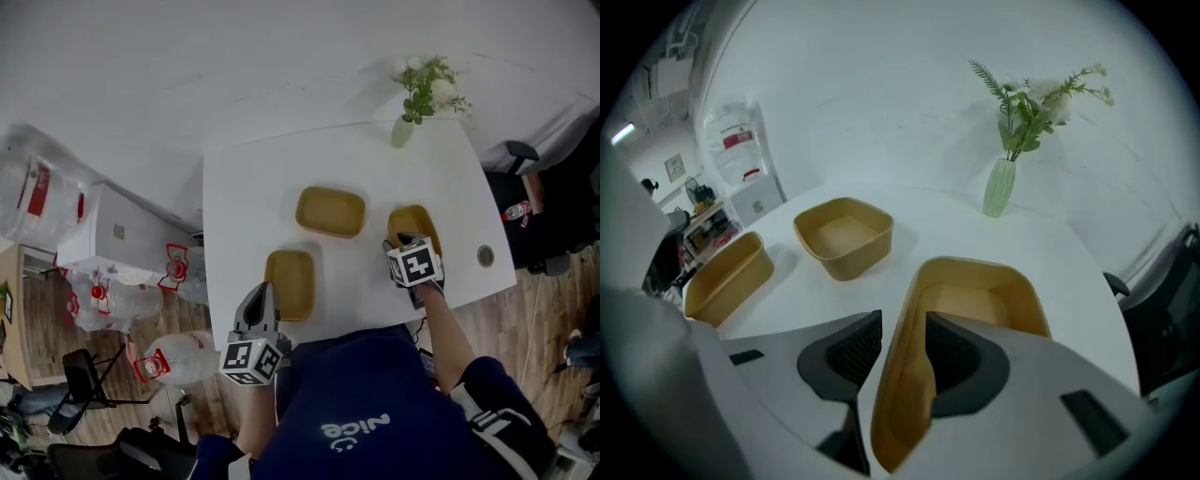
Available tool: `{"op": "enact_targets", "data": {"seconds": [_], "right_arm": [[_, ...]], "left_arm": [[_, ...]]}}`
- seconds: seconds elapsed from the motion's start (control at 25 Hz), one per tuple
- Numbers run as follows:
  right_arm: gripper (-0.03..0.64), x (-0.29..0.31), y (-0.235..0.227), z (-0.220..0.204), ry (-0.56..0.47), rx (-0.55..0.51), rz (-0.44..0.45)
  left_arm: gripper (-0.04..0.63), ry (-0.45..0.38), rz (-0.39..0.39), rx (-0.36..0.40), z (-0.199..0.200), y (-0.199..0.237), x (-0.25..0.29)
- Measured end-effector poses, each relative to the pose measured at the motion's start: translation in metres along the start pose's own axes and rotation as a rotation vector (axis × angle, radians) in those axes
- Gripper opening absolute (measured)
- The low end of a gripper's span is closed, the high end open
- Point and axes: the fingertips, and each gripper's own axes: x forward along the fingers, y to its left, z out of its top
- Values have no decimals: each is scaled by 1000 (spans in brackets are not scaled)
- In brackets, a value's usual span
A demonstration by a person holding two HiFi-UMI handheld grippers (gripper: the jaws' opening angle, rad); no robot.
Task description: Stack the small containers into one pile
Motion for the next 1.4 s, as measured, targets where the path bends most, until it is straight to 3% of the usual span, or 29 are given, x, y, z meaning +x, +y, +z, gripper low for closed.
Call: {"op": "enact_targets", "data": {"seconds": [0.12,0.24,0.68,0.92,1.2,1.4], "right_arm": [[151,6,-4,-5,36,-23,-10],[86,6,-5,-4,45,-34,-15],[58,-2,-19,10,-15,-103,-93],[57,-25,-1,57,-132,-261,-104],[57,-57,39,114,-286,-475,-15],[57,-70,63,141,-339,-593,47]], "left_arm": [[20,12,-4,20,-4,-2,0],[20,15,-6,-11,-8,0,0],[20,5,59,-53,-15,8,1],[20,19,87,-43,-16,17,5],[20,11,90,-48,-15,16,3],[20,6,111,-54,-17,19,-3]]}}
